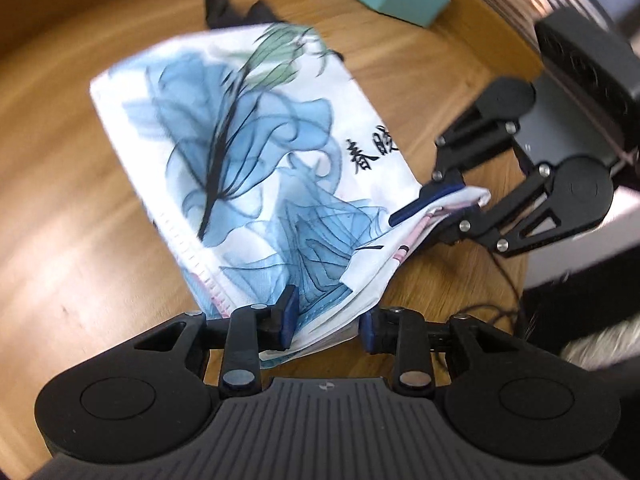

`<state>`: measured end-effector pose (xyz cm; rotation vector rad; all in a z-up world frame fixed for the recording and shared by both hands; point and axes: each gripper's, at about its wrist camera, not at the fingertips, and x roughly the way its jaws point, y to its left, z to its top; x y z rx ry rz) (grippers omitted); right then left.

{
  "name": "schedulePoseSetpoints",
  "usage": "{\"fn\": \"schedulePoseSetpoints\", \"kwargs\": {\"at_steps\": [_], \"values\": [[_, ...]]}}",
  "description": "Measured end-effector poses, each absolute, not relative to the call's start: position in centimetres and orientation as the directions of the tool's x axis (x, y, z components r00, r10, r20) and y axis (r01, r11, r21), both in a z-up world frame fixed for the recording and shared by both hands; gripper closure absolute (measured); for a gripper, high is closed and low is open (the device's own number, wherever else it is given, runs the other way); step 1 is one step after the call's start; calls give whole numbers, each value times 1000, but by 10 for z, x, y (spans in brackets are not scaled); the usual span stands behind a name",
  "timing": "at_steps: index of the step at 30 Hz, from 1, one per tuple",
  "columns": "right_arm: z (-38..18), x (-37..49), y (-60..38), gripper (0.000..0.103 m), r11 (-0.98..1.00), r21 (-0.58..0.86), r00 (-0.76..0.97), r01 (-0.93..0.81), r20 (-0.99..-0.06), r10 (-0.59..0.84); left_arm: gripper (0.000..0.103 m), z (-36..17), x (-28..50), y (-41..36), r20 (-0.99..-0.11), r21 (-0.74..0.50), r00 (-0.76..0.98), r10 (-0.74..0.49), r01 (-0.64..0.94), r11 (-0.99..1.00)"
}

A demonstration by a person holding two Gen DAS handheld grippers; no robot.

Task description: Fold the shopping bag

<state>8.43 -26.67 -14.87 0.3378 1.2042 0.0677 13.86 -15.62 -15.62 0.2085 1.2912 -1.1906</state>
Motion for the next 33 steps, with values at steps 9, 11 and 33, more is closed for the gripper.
{"fn": "schedulePoseSetpoints", "kwargs": {"at_steps": [9, 11, 33], "values": [[-165, 71, -311, 73, 789, 521, 414, 327, -829, 376, 68, -169, 143, -139, -760, -614, -265, -594, 594, 520], [-159, 68, -307, 71, 795, 514, 425, 322, -829, 363, 68, -169, 140, -135, -758, -617, -273, -592, 594, 516], [-160, 27, -351, 66, 534, 623, 532, 571, -777, 337, 69, -191, 165, -160, -739, -666, -327, -589, 488, 564]]}}
